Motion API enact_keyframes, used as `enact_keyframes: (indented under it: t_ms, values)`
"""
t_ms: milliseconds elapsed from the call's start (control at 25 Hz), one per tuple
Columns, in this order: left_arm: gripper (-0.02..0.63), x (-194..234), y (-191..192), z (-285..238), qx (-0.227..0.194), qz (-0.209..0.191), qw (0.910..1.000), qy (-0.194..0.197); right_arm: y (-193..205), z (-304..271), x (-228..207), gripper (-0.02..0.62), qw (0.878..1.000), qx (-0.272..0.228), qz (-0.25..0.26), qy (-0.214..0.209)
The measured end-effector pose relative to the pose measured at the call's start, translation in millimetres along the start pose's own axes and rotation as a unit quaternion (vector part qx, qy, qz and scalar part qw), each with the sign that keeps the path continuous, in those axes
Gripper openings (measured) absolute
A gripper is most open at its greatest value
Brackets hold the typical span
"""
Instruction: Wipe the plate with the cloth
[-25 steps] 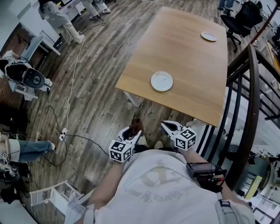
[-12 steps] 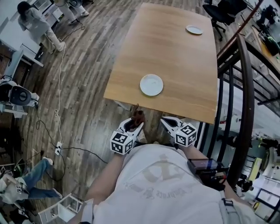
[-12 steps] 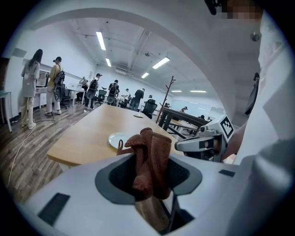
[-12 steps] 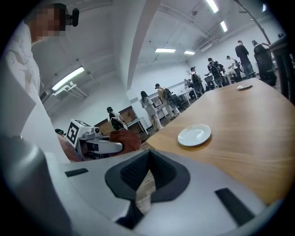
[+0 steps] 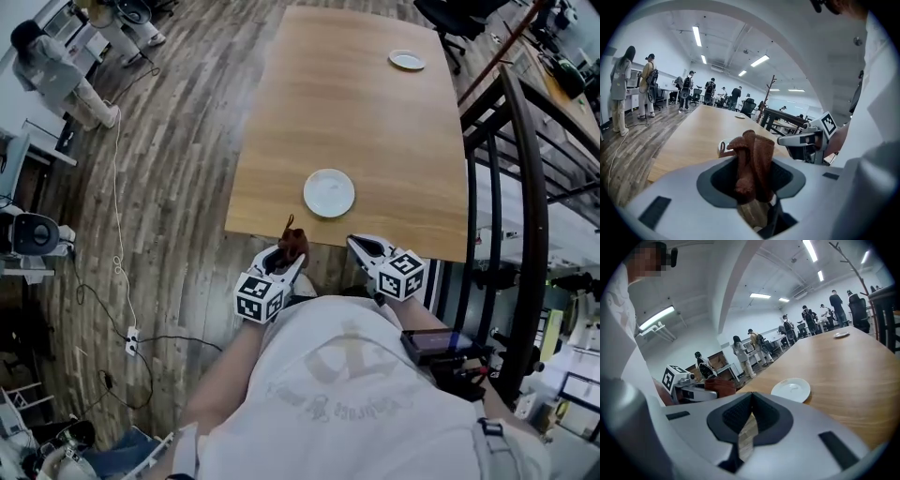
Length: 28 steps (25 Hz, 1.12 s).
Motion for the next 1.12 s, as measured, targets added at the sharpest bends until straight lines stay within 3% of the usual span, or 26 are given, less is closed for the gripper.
enact_keyframes:
  t_ms: [480,840,960,1120]
  values:
    - [0.169,30.1,-0.2,-22.1,0.025,-0.002,0.9994,0.022,-4.0,-12.0,-21.3,0.012,0.998,0.012,-0.021,0.053]
    - [0.169,48.4,-15.9,-46.9,0.056,-0.021,0.9981,0.014,-23.9,-33.4,-49.5,0.012,0.998,0.015,-0.030,0.050]
    - [0.169,55.2,-22.8,-59.5,0.070,-0.036,0.9968,0.013,-32.8,-39.9,-58.0,0.012,0.998,0.014,-0.031,0.045]
    - [0.169,59.7,-26.0,-84.4,0.111,-0.091,0.9896,0.012,-31.2,-48.4,-64.0,0.012,0.999,0.022,-0.040,0.030]
Point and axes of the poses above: the fingertips, and each gripper's own axes: z backward along the fingers, x to its left, y out of its underside, the point moved 5 cm from there along z, backward along the fingers, and after that the axes turned 5 degrees about x, right-handed, at the moved point
